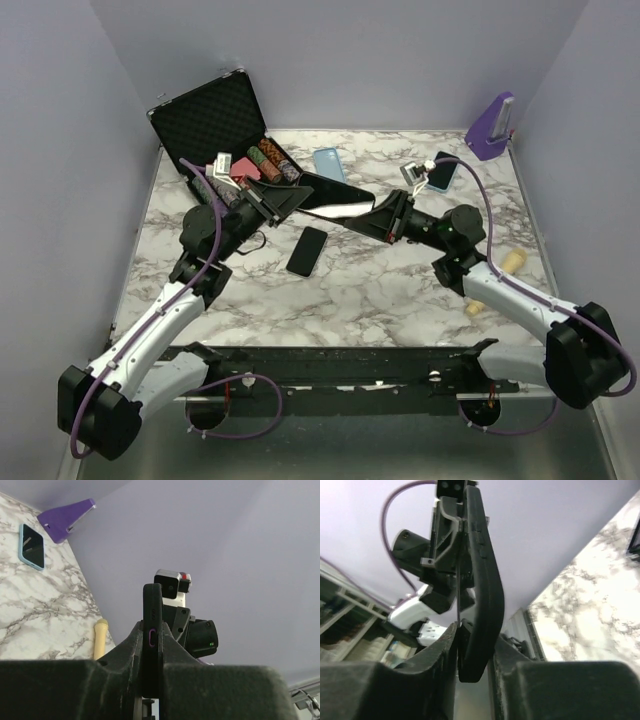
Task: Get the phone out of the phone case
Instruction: Adjust the phone.
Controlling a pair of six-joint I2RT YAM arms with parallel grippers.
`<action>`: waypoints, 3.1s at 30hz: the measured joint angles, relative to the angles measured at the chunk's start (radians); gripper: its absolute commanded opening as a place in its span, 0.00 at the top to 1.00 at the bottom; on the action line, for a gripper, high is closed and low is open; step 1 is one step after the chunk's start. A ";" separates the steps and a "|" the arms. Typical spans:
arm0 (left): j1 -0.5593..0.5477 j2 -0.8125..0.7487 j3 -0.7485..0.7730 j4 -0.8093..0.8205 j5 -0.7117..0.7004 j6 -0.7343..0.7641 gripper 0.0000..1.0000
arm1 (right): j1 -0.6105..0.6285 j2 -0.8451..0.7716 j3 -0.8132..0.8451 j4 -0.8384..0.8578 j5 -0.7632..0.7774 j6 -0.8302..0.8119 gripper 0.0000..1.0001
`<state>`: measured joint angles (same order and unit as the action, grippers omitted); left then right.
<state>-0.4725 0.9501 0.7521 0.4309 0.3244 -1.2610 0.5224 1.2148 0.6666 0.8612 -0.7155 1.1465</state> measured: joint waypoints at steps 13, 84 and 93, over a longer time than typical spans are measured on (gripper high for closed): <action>0.010 -0.043 0.034 -0.059 0.102 0.138 0.47 | -0.019 0.045 0.026 0.135 -0.102 0.058 0.99; 0.002 0.019 0.264 -0.427 0.532 0.444 1.00 | -0.066 -0.025 0.026 0.227 -0.307 -0.056 0.45; -0.022 -0.023 0.067 -0.185 0.443 0.282 1.00 | -0.066 0.118 0.032 0.395 -0.242 0.124 0.60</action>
<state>-0.4942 0.9268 0.8188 0.2462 0.7670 -0.9791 0.4561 1.3331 0.6991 1.2564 -0.9577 1.2701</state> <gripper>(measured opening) 0.199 0.449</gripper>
